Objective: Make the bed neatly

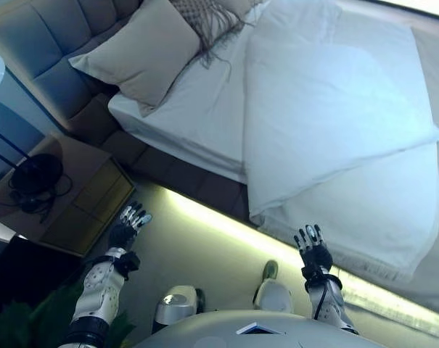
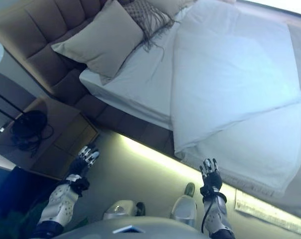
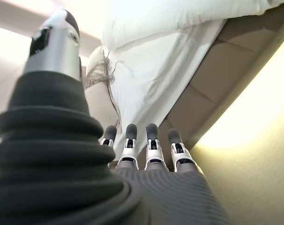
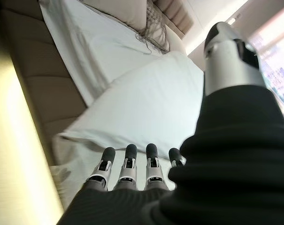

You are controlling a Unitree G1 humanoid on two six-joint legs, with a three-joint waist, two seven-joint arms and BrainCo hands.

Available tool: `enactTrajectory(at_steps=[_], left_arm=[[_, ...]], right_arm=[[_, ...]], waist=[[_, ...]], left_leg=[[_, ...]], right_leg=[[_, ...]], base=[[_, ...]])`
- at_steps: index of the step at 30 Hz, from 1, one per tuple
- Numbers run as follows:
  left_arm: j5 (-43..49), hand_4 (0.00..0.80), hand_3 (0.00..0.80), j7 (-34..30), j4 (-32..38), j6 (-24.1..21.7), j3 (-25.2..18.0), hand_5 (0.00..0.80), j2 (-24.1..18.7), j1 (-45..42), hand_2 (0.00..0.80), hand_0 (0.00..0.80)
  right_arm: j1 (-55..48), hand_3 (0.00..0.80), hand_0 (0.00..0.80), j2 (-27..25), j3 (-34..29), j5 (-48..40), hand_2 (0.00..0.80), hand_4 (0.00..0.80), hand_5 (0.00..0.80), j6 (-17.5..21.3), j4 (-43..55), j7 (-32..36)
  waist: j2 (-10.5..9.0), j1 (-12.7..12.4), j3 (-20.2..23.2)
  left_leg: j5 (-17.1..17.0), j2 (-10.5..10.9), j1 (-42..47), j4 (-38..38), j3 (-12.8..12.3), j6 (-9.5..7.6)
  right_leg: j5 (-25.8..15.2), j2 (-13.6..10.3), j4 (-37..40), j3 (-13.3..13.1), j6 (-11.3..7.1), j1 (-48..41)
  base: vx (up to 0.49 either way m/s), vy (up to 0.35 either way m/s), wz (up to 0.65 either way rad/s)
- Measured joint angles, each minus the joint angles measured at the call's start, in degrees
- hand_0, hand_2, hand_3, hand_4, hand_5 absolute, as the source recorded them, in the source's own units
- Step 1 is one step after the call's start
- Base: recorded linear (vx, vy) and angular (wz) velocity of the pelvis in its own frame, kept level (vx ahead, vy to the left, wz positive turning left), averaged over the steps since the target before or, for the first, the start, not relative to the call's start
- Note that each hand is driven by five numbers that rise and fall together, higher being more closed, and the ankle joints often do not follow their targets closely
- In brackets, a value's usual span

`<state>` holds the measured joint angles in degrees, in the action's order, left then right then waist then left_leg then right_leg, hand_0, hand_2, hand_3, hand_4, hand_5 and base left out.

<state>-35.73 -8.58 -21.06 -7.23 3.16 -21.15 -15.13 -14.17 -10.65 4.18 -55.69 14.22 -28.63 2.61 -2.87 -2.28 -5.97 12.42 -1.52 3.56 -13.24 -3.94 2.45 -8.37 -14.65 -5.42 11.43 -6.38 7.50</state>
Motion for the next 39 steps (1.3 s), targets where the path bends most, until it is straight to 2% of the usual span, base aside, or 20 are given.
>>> enactTrajectory(at_steps=[1, 3, 6, 9, 11, 13, 17, 21, 24, 26, 27, 28, 29, 30, 31, 32, 33, 34, 36, 39], left_arm=[[0.0, 0.0, 0.0, -0.9, 0.6, 0.4, -0.1, 0.0, 0.4, -1.0, 0.0, 0.0], [0.0, 0.0, 0.0, -2.1, 1.4, 0.6, -0.3, 0.0, 0.6, -2.2, 0.0, 0.0], [0.0, 0.0, 0.0, -2.8, 2.0, 0.6, 0.2, 0.0, 0.7, -2.5, 0.0, 0.0], [0.0, 0.0, 0.0, -3.2, 2.0, 0.2, 1.6, 0.0, 0.6, -1.2, 0.0, 0.0], [0.0, 0.0, 0.0, -3.6, 1.9, 0.1, 2.3, 0.0, 0.8, -0.8, 0.0, 0.0], [0.0, 0.0, 0.0, -4.0, 1.9, -0.5, 3.3, 0.0, 0.9, -0.5, 0.0, 0.0], [0.1, 0.0, 0.0, -3.8, 2.0, -0.9, 4.2, 0.0, 1.0, 1.2, 0.0, 0.0], [0.2, 0.0, 0.0, -3.5, 1.0, -1.5, 4.4, 0.0, 1.2, 2.8, 0.0, 0.0], [1.0, 0.0, 0.0, -3.8, -0.8, -1.7, 4.5, 0.0, 1.8, 2.6, 0.0, 0.0], [1.2, 0.0, 0.0, -4.2, -0.8, -1.7, 4.4, 0.0, 2.8, 2.6, 0.0, 0.0], [1.3, 0.0, 0.0, -4.3, -0.8, -1.7, 4.4, 0.0, 3.1, 2.5, 0.0, 0.0], [1.2, 0.0, 0.0, -4.3, -0.8, -1.7, 4.3, 0.0, 3.3, 2.3, 0.0, 0.0], [1.2, 0.0, 0.0, -4.4, -0.6, -1.7, 4.4, 0.0, 3.2, 2.0, 0.0, 0.0], [1.2, 0.0, 0.0, -4.4, 0.1, -1.8, 4.1, 0.0, 2.3, 1.8, 0.0, 0.0], [1.2, 0.0, 0.0, -4.4, -0.1, -1.9, 3.8, 0.0, 1.1, 1.3, 0.0, 0.0], [1.2, 0.0, 0.0, -4.4, -0.2, -2.0, 3.5, 0.0, 0.1, 1.3, 0.0, 0.0], [1.2, 0.0, 0.0, -4.4, -0.9, -1.9, 3.5, 0.0, -0.3, 1.9, 0.0, 0.0], [1.2, 0.0, 0.0, -4.5, -1.0, -1.9, 3.6, 0.0, -0.2, 2.5, 0.0, 0.0], [1.2, 0.0, 0.0, -4.4, -1.0, -1.6, 3.7, 0.0, 0.1, 4.0, 0.0, 0.0], [1.2, 0.0, 0.0, -4.4, -0.9, -1.7, 4.7, 0.0, 1.5, 5.3, 0.0, 0.0]], right_arm=[[-0.2, 0.0, 0.0, -0.9, 0.1, 0.0, 0.0, 0.0, 0.0, -0.4, 0.1, -0.3], [-0.4, 0.0, 0.0, -2.9, 0.0, 0.1, 0.0, 0.0, 0.0, -1.4, 0.4, -0.6], [0.2, 0.0, 0.0, -3.9, 0.0, 0.0, 0.0, 0.0, 0.0, -2.0, 0.4, -0.5], [0.4, 0.0, 0.0, -3.9, -0.1, 0.0, 0.0, 0.0, 0.0, -1.9, -0.4, -0.5], [0.3, 0.0, 0.0, -4.0, -0.1, -0.2, 0.0, 0.0, 0.0, -1.8, -1.1, -0.5], [0.5, 0.0, 0.0, -3.8, 0.0, -0.8, 0.0, 0.0, 0.0, -1.4, -1.1, -0.4], [0.4, 0.0, 0.0, -4.0, 0.1, -1.3, 0.0, 0.0, 0.0, -0.8, -0.7, -0.6], [-0.3, 0.0, 0.0, -3.5, 1.4, -1.5, 0.0, 0.0, 0.0, -0.8, -0.5, -0.2], [-0.5, 0.0, 0.0, -3.6, 1.5, -1.9, 0.0, 0.0, 0.0, -0.7, -0.5, 1.2], [-0.9, 0.0, 0.0, -3.8, 1.6, -2.0, 0.0, 0.0, 0.0, -0.7, -0.7, 1.9], [-0.8, 0.0, 0.0, -3.6, 2.0, -2.0, 0.0, 0.0, 0.0, -0.7, -0.7, 2.0], [-0.7, 0.0, 0.0, -3.5, 3.1, -2.0, 0.0, 0.0, 0.0, -0.7, -0.8, 2.4], [-0.9, 0.0, 0.0, -3.3, 3.5, -2.0, 0.0, 0.0, 0.0, -0.8, -0.9, 3.0], [-1.4, 0.0, 0.0, -2.4, 3.7, -2.0, 0.0, 0.0, 0.0, -0.8, -1.1, 3.3], [-2.0, 0.0, 0.0, -1.1, 3.8, -2.0, 0.0, 0.0, 0.0, -0.8, -1.3, 3.3], [-2.3, 0.0, 0.0, -0.5, 4.2, -2.0, 0.0, 0.0, 0.0, -0.7, -1.3, 3.3], [-2.0, 0.0, 0.0, -0.5, 4.6, -2.0, 0.0, 0.0, 0.0, -0.4, -1.3, 3.1], [-1.6, 0.0, 0.0, -0.2, 4.8, -2.0, 0.0, 0.0, 0.0, 0.1, -1.3, 2.7], [-1.4, 0.0, 0.0, -0.3, 4.4, -2.1, 0.0, 0.0, 0.0, 0.7, -1.2, 0.5], [-1.6, 0.0, 0.0, -0.9, 4.7, -2.2, 0.0, 0.0, 0.0, 1.1, -0.4, -0.6]], waist=[[0.97, -0.1, 0.6], [2.26, -0.1, 1.4], [1.95, -0.2, 1.6], [0.5, -0.1, 1.9], [0.38, 0.1, 1.8], [0.29, 0.1, 1.5], [2.55, 0.1, 0.3], [3.56, -0.5, -0.8], [5.17, -1.6, -2.2], [7.2, -1.7, -2.9], [7.67, -2.0, -3.1], [8.47, -2.5, -3.1], [9.32, -3.4, -3.6], [8.7, -3.8, -3.8], [6.84, -3.9, -3.2], [5.11, -3.8, -2.8], [4.3, -3.7, -2.8], [4.66, -3.6, -2.9], [5.53, -3.5, -3.1], [7.37, -3.4, -1.9]], left_leg=[[-0.4, -2.0, 1.0, 0.8, 0.2, 1.6], [-0.7, -5.3, 2.4, 1.5, 1.1, 2.6], [-2.5, -7.6, 2.6, -1.2, 1.1, 1.49], [-6.6, -8.4, -0.8, -7.7, 1.2, -0.71], [-10.0, -8.9, -2.6, -10.0, 1.3, 0.24], [-11.5, -9.4, -3.2, -11.1, 1.3, 0.17], [-10.0, -5.9, -3.5, -2.8, 1.0, 2.06], [-10.8, -5.2, -5.5, 7.7, 1.5, 1.78], [-10.9, -5.3, -6.5, 13.0, 3.2, 1.58], [-10.7, -5.3, -6.5, 13.7, 4.4, 1.84], [-11.7, -4.9, -6.4, 13.2, 4.2, 2.76], [-11.9, -4.5, -6.2, 13.0, 3.9, 2.73], [-13.7, -5.1, -5.8, 12.4, 2.6, 2.29], [-14.8, -4.7, -5.2, 11.5, 1.5, 1.6], [-13.6, -3.2, -5.2, 10.4, 0.9, 1.23], [-12.6, -1.7, -5.2, 8.9, 0.4, 0.74], [-11.5, -0.9, -5.8, 7.1, 0.3, 0.52], [-10.5, -0.5, -6.2, 5.3, 1.3, 0.66], [-8.5, 1.0, -6.4, 3.0, 3.1, -0.5], [-7.6, 4.0, -4.9, 4.2, 3.8, -2.88]], right_leg=[[1.7, 1.9, -1.6, 0.1, 0.71, 0.0], [4.5, 5.6, -3.0, 0.2, 2.15, -0.7], [6.3, 8.7, -2.5, 0.2, 4.31, -1.8], [7.9, 9.7, -2.3, 0.2, 6.5, -2.4], [8.9, 10.3, -2.7, 0.4, 7.88, -2.5], [9.7, 10.7, -2.5, 0.5, 9.19, -3.2], [10.3, 11.1, -1.7, 1.6, 10.07, -4.3], [10.2, 11.6, -0.5, 0.7, 9.94, -5.0], [10.4, 11.6, -0.3, -1.6, 8.83, -5.3], [10.9, 11.7, -0.4, -2.5, 7.67, -5.3], [11.2, 11.3, 0.0, -3.3, 7.1, -5.4], [11.7, 11.0, 1.3, -3.4, 6.63, -6.1], [12.8, 11.0, -3.3, -2.8, 6.41, -6.0], [15.3, 10.2, -9.2, -2.2, 5.75, -6.1], [18.4, 8.1, -11.9, -2.1, 5.65, -6.6], [20.2, 6.5, -10.4, -2.2, 5.21, -7.7], [20.7, 5.7, -8.4, -2.5, 2.2, -9.0], [20.2, 5.5, -7.5, -2.5, 1.73, -10.0], [20.3, 4.1, -8.4, -2.9, 0.95, -11.2], [20.8, 0.5, -16.9, -2.8, 1.53, -7.6]], base=[[0.316, -0.499, 0.05], [0.248, -0.441, -0.03], [0.19, -0.369, -0.22], [0.139, -0.293, -0.11], [0.157, -0.162, -0.04], [0.163, -0.028, 0.06], [0.175, 0.025, 0.19], [0.295, 0.035, 0.2], [0.372, 0.069, -0.21], [0.465, 0.116, -0.4], [0.478, 0.144, -0.46], [0.504, 0.181, -0.62], [0.459, 0.186, -0.66], [0.589, 0.274, -0.52], [0.545, 0.287, -0.34], [0.531, 0.296, -0.16], [0.532, 0.306, -0.09], [0.507, 0.297, -0.04], [0.482, 0.317, -0.02], [0.412, 0.33, 0.04]])
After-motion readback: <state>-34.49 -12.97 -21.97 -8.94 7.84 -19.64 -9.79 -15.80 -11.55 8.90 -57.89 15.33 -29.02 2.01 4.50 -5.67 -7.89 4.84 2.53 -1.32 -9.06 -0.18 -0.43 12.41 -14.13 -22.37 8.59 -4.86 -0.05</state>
